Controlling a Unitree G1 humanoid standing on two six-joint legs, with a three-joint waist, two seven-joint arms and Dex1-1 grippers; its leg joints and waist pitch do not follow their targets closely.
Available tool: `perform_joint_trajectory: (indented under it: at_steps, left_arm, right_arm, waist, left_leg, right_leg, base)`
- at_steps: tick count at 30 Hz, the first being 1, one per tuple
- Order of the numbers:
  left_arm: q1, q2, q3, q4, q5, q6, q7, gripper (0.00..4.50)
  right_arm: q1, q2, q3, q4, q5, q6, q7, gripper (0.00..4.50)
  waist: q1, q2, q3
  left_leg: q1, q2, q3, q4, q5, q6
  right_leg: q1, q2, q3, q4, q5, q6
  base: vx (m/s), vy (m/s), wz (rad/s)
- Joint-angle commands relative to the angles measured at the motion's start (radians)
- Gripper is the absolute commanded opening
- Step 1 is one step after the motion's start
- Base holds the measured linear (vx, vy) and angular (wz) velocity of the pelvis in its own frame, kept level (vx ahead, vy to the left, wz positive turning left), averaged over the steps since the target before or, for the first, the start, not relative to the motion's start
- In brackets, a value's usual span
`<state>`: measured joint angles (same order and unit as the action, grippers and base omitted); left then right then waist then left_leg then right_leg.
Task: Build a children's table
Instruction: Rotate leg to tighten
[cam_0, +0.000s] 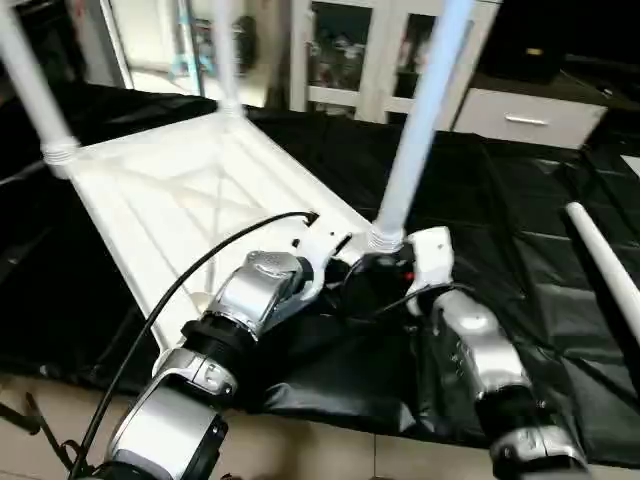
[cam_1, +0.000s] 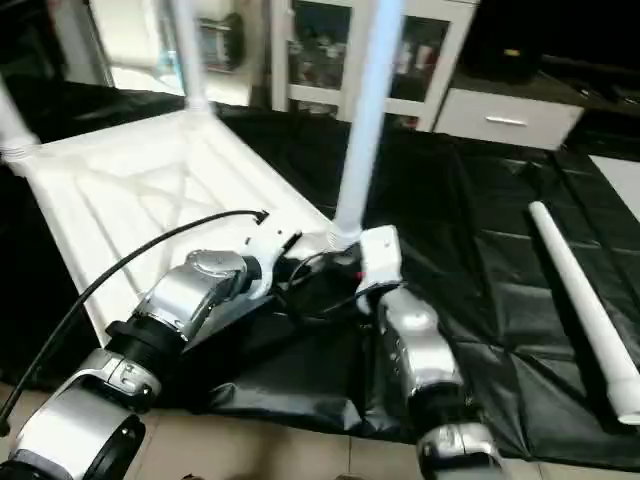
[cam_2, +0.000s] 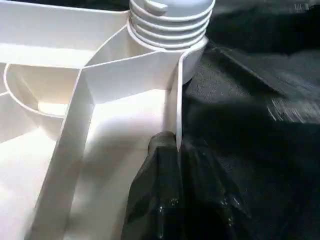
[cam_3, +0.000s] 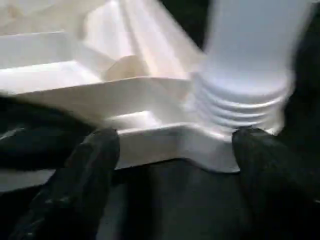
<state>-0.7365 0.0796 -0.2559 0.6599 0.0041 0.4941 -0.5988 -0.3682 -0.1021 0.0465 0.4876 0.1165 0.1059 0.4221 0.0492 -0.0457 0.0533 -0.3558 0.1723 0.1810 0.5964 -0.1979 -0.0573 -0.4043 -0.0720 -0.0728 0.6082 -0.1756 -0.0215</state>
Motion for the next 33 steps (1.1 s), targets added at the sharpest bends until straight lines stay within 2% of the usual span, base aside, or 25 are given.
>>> perform_joint_trajectory:
  at_steps: [1, 4, 7, 8, 9, 10, 12, 14, 17, 18, 22, 25, 26, 29, 30, 32, 33]
  left_arm:
    - [0.005, 0.007, 0.014, -0.025, -0.01, -0.027, -0.016, 0.0]
    - [0.033, 0.029, -0.007, -0.059, -0.013, -0.039, -0.066, 0.0]
    - [0.069, 0.059, -0.04, -0.126, -0.023, -0.046, -0.149, 0.0]
    - [0.084, 0.073, -0.055, -0.156, -0.03, -0.042, -0.187, 0.0]
    - [0.106, 0.1, -0.081, -0.199, -0.038, -0.043, -0.251, 0.0]
    - [0.106, 0.1, -0.081, -0.199, -0.038, -0.043, -0.251, 0.0]
    - [0.135, 0.137, -0.11, -0.254, -0.054, -0.028, -0.328, 0.0]
    - [0.162, 0.177, -0.138, -0.304, -0.065, -0.017, -0.399, 0.0]
    - [0.191, 0.219, -0.167, -0.366, -0.088, -0.001, -0.482, 0.0]
    - [0.197, 0.227, -0.174, -0.381, -0.092, 0.002, -0.498, 0.0]
    - [0.206, 0.238, -0.186, -0.416, -0.096, 0.024, -0.532, 0.0]
    - [0.207, 0.238, -0.186, -0.42, -0.097, 0.028, -0.534, 0.0]
    - [0.209, 0.239, -0.189, -0.43, -0.098, 0.035, -0.535, 0.0]
    - [0.21, 0.242, -0.191, -0.436, -0.098, 0.038, -0.537, 0.0]
    - [0.207, 0.243, -0.187, -0.439, -0.095, 0.045, -0.535, 0.0]
    - [0.207, 0.246, -0.185, -0.441, -0.094, 0.049, -0.535, 0.0]
    - [0.208, 0.249, -0.184, -0.444, -0.092, 0.052, -0.536, 0.0]
  right_arm:
    - [0.018, -0.024, 0.005, -0.056, 0.03, 0.031, 0.043, 4.2]
    - [0.061, -0.087, -0.008, -0.134, 0.051, 0.054, 0.106, 4.43]
    - [0.068, -0.15, -0.036, -0.162, 0.071, 0.058, 0.18, 4.43]
    - [0.069, -0.178, -0.043, -0.172, 0.081, 0.067, 0.213, 4.43]
    - [0.069, -0.224, -0.038, -0.182, 0.091, 0.078, 0.278, 4.43]
    - [0.069, -0.224, -0.038, -0.182, 0.091, 0.078, 0.278, 4.43]
    - [0.073, -0.294, -0.013, -0.194, 0.087, 0.084, 0.368, 4.43]
    - [0.073, -0.352, 0.005, -0.202, 0.096, 0.091, 0.454, 4.43]
    - [0.063, -0.389, 0.012, -0.208, 0.134, 0.12, 0.55, 4.43]
    - [0.057, -0.398, 0.02, -0.207, 0.142, 0.13, 0.581, 4.43]
    - [0.023, -0.409, 0.061, -0.167, 0.132, 0.12, 0.673, 4.43]
    - [0.016, -0.407, 0.07, -0.155, 0.125, 0.11, 0.682, 4.43]
    - [-0.01, -0.395, 0.086, -0.117, 0.117, 0.097, 0.7, 4.43]
    - [-0.029, -0.386, 0.095, -0.089, 0.115, 0.09, 0.717, 4.43]
    - [-0.047, -0.383, 0.107, -0.065, 0.109, 0.088, 0.742, 4.43]
    - [-0.058, -0.382, 0.114, -0.05, 0.102, 0.083, 0.753, 4.08]
    - [-0.064, -0.384, 0.12, -0.04, 0.095, 0.077, 0.762, 4.08]
  waist:
    - [0.012, -0.006, -0.058]
    - [0.016, -0.006, -0.059]
    - [0.016, -0.007, -0.057]
    - [0.016, -0.01, -0.056]
    - [0.018, -0.009, -0.056]
    - [0.021, -0.008, -0.055]
    - [0.022, -0.008, -0.053]
    - [0.028, -0.008, -0.054]
    - [0.042, -0.007, -0.055]
    - [0.043, -0.01, -0.055]
    - [0.047, -0.009, -0.056]
    - [0.051, -0.01, -0.056]
    - [0.051, -0.013, -0.056]
    - [0.053, -0.012, -0.056]
    - [0.052, -0.016, -0.058]
    - [0.052, -0.015, -0.058]
    - [0.051, -0.014, -0.058]
  left_leg:
    - [-0.001, 0.059, -0.028, -0.08, -0.215, 0.061]
    - [-0.005, 0.059, -0.024, -0.076, -0.18, 0.076]
    - [-0.004, 0.059, -0.023, -0.075, -0.186, 0.082]
    - [-0.004, 0.059, -0.021, -0.075, -0.188, 0.082]
    - [-0.003, 0.061, -0.022, -0.075, -0.19, 0.083]
    - [-0.001, 0.061, -0.021, -0.075, -0.187, 0.084]
    - [0.003, 0.063, -0.02, -0.076, -0.192, 0.082]
    - [0.005, 0.065, -0.02, -0.075, -0.189, 0.083]
    - [0.009, 0.067, -0.015, -0.074, -0.174, 0.088]
    - [0.008, 0.067, -0.015, -0.074, -0.167, 0.093]
    - [0.008, 0.068, -0.011, -0.072, -0.148, 0.093]
    - [0.01, 0.068, -0.01, -0.073, -0.16, 0.078]
    - [0.01, 0.067, -0.009, -0.072, -0.163, 0.076]
    - [0.005, 0.066, -0.011, -0.072, -0.159, 0.073]
    - [0.004, 0.065, -0.011, -0.071, -0.152, 0.073]
    - [0.004, 0.065, -0.011, -0.07, -0.145, 0.077]
    - [0.004, 0.065, -0.011, -0.07, -0.144, 0.077]
  right_leg:
    - [0.046, -0.087, 0.055, -0.096, -0.345, -0.142]
    - [0.052, -0.086, 0.056, -0.086, -0.247, -0.177]
    - [0.051, -0.088, 0.055, -0.09, -0.288, -0.178]
    - [0.05, -0.088, 0.055, -0.092, -0.313, -0.174]
    - [0.051, -0.089, 0.055, -0.092, -0.324, -0.173]
    - [0.047, -0.087, 0.056, -0.092, -0.334, -0.167]
    - [0.042, -0.085, 0.056, -0.093, -0.333, -0.171]
    - [0.043, -0.085, 0.055, -0.088, -0.312, -0.182]
    - [0.04, -0.086, 0.058, -0.083, -0.276, -0.196]
    - [0.043, -0.085, 0.057, -0.08, -0.259, -0.203]
    - [0.041, -0.086, 0.057, -0.075, -0.23, -0.217]
    - [0.042, -0.088, 0.058, -0.078, -0.255, -0.214]
    - [0.041, -0.088, 0.058, -0.077, -0.257, -0.213]
    - [0.045, -0.09, 0.058, -0.078, -0.264, -0.208]
    - [0.046, -0.088, 0.058, -0.075, -0.256, -0.206]
    - [0.047, -0.088, 0.057, -0.073, -0.248, -0.207]
    - [0.047, -0.089, 0.057, -0.074, -0.25, -0.207]
  base:
    - [0.0, 0.0, 0.0]
    - [0.0, 0.0, 0.0]
    - [0.0, 0.0, 0.0]
    - [0.0, 0.0, 0.0]
    - [0.0, 0.0, 0.0]
    - [0.0, 0.0, 0.0]
    - [0.0, 0.0, 0.0]
    - [0.0, 0.0, 0.0]
    - [0.0, 0.0, 0.0]
    - [0.0, 0.0, 0.0]
    - [0.0, 0.0, 0.0]
    - [0.0, 0.0, 0.0]
    - [0.0, 0.0, 0.0]
    - [0.0, 0.0, 0.0]
    - [0.0, 0.0, 0.0]
    - [0.0, 0.0, 0.0]
    - [0.0, 0.0, 0.0]
